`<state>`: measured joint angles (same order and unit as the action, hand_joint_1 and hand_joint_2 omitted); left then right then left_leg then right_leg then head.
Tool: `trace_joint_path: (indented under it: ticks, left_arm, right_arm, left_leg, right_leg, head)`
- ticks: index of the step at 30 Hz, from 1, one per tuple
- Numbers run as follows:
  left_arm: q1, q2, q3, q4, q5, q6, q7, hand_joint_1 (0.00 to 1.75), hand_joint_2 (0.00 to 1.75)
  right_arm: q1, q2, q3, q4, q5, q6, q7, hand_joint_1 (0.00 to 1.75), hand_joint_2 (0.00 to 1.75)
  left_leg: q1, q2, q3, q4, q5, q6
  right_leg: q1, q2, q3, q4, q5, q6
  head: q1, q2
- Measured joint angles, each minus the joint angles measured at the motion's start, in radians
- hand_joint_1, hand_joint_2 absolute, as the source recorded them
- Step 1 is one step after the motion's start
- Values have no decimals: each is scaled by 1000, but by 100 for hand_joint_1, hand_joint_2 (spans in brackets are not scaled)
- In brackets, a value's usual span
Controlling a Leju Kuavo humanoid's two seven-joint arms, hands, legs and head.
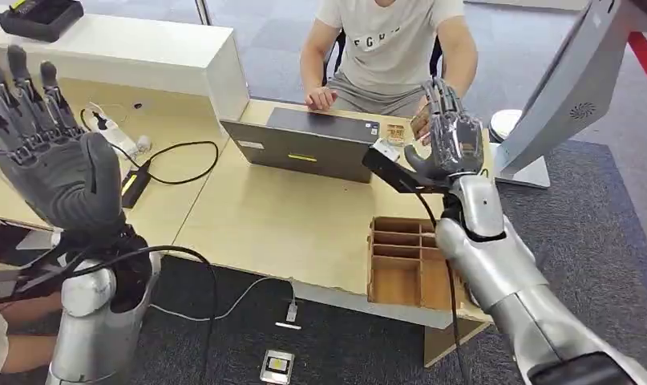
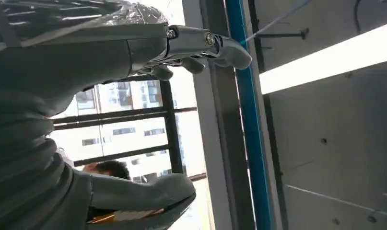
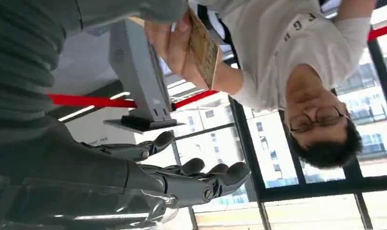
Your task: Pass the card to the sensor for recognition and then transmit it.
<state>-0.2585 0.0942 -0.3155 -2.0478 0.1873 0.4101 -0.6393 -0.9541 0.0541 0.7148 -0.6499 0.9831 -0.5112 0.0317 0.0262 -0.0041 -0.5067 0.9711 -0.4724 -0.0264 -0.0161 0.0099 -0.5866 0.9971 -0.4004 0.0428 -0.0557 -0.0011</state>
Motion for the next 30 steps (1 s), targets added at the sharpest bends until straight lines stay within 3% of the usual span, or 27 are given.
trace_joint_path:
  ticks: [5, 15, 21, 30]
  left_arm:
    - [28, 0, 22, -24, -47, 42, 31, 0, 175]
    - [96, 1, 58, -111, -120, 135, 55, 0, 175]
    - [123, 3, 62, -155, -134, 172, 65, 0, 175]
    - [128, 19, 59, -176, -134, 189, 75, 0, 175]
  right_arm:
    - [188, -36, -44, -284, -65, -8, 2, 0, 175]
    - [476, -96, -108, -725, -246, -149, -99, 0, 175]
    - [603, -115, -141, -894, -266, -187, -166, 0, 175]
    - [661, -122, -170, -1011, -270, -187, -198, 0, 175]
  left_leg:
    - [0, 0, 0, 0, 0, 0]
    - [0, 0, 0, 0, 0, 0]
    - [0, 0, 0, -1, 0, 0]
    - [0, 0, 0, -1, 0, 0]
  right_leg:
    - [0, 0, 0, 0, -1, 0]
    - [0, 0, 0, -1, -1, 0]
    - [0, 0, 0, -1, -1, 0]
    - [0, 0, 0, -1, 0, 0]
  head:
    - [0, 0]
    - [0, 0]
    - [0, 0]
    - [0, 0]
